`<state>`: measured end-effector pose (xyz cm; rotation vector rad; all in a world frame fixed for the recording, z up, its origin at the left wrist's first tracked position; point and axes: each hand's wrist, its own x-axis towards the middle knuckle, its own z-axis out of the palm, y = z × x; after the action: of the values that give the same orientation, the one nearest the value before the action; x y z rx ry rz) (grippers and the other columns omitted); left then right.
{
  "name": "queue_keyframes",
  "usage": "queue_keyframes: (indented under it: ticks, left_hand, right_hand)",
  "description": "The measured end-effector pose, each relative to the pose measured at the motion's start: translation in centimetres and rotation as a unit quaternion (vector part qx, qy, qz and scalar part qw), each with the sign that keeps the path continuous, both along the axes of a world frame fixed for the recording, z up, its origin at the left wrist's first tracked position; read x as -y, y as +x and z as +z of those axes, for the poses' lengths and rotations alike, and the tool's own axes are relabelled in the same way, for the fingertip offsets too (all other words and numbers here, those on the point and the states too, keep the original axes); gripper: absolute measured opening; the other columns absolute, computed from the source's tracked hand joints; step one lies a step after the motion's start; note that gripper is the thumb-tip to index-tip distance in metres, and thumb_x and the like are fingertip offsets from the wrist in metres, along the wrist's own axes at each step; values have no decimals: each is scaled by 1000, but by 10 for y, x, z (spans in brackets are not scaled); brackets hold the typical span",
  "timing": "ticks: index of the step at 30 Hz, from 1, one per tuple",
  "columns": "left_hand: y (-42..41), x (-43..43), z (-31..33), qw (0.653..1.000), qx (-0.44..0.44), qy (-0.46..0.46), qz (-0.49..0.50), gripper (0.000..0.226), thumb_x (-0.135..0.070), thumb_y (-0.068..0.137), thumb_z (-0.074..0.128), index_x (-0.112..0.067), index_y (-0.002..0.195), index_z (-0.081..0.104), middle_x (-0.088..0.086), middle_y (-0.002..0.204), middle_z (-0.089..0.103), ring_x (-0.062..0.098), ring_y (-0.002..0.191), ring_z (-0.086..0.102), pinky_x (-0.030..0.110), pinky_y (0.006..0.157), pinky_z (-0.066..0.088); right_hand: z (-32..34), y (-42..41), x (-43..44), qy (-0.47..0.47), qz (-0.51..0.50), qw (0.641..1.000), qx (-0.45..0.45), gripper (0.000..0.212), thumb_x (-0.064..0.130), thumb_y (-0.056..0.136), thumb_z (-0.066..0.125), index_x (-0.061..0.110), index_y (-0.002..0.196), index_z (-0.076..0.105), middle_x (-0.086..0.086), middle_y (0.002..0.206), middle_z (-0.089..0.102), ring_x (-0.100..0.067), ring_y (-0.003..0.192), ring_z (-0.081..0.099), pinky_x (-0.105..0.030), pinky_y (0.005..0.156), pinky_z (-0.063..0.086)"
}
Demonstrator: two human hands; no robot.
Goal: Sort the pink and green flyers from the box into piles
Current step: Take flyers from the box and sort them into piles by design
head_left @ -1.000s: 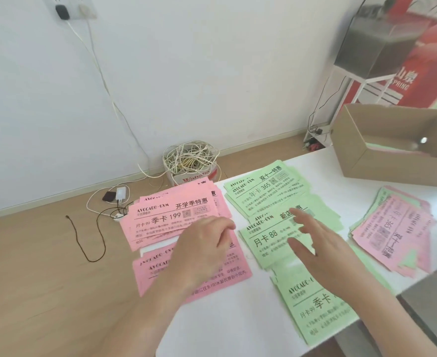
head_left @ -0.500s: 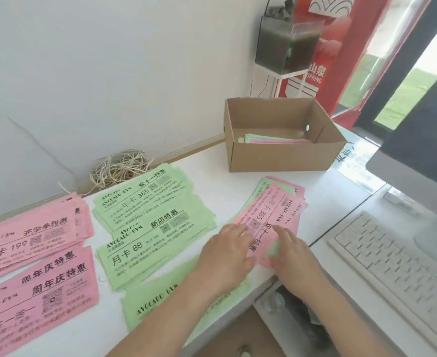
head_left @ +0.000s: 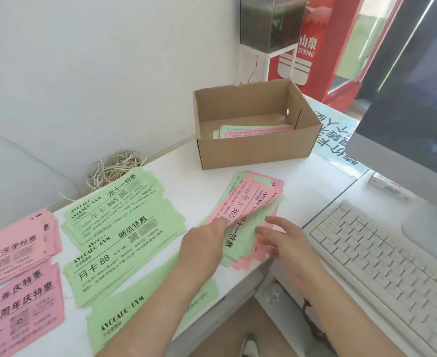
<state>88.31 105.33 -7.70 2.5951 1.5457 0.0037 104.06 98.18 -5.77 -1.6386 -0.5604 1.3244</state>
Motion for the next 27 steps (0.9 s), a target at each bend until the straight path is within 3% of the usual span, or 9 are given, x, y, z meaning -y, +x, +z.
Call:
queue_keyframes:
  ticks: [3,9,11,13,17,20,22,24,27]
  left_hand:
    - [-4,-9,3,991,112,-40,58,31,-14,97,39,-20,127,46,9,93,69,33,81,62,37,67,43]
    - [1,27,1,991,79,37,-101,33,-22,71,77,-24,101,63,-7,70,66,14,52,60,24,37,38]
    - [5,38,-3,981,116,-16,-157,21,-34,81,62,-28,101,58,-12,90,68,9,77,65,23,52,46]
    - [8,42,2,966,178,-115,-148,37,-49,87,46,-34,119,56,-16,125,59,6,116,52,25,91,46]
    - [2,16,37,951,310,-11,-14,60,-49,86,59,-33,141,40,-16,152,27,4,140,20,26,115,15]
    - [-6,-10,68,925,344,-108,119,56,-35,82,72,-36,132,47,-23,131,47,-2,123,42,25,108,30]
    - [-14,-17,77,868,428,-191,164,20,-17,81,75,-28,97,68,-18,88,71,-3,78,64,26,77,52]
    - [-30,-20,79,824,483,-196,222,13,-6,81,73,-19,79,71,-10,64,70,1,49,55,21,51,44]
    - [-64,-17,79,764,532,-177,319,13,-1,81,71,-14,83,68,-2,65,72,11,52,54,20,46,40]
  right_hand:
    - [-4,4,-4,-7,4,1000,11,37,24,91,64,17,126,55,-4,102,71,-15,91,68,-31,82,55]
    - [0,-7,-18,26,62,998,20,19,17,92,60,26,109,64,4,101,73,-17,90,70,-31,72,57]
    - [-2,-1,-23,25,84,970,227,26,6,87,50,23,101,65,9,99,72,-18,88,68,-28,65,52]
    - [2,14,-24,13,128,910,394,22,5,85,47,17,93,64,7,91,69,-21,84,64,-34,67,52]
    - [31,49,-27,-5,298,864,407,20,12,90,53,23,95,68,14,94,72,-8,80,66,-31,67,55]
    - [50,53,-33,11,343,880,330,19,17,90,63,30,100,71,18,88,74,-2,77,69,-31,72,58]
    - [55,51,-38,25,335,898,284,18,20,88,68,30,102,70,14,84,75,-4,75,71,-35,74,59]
    - [59,50,-40,21,335,913,230,19,21,86,72,28,103,68,7,83,76,-10,74,72,-35,74,58]
    - [55,49,-42,17,306,939,157,19,13,83,74,20,100,69,-4,84,76,-11,70,66,-27,66,48]
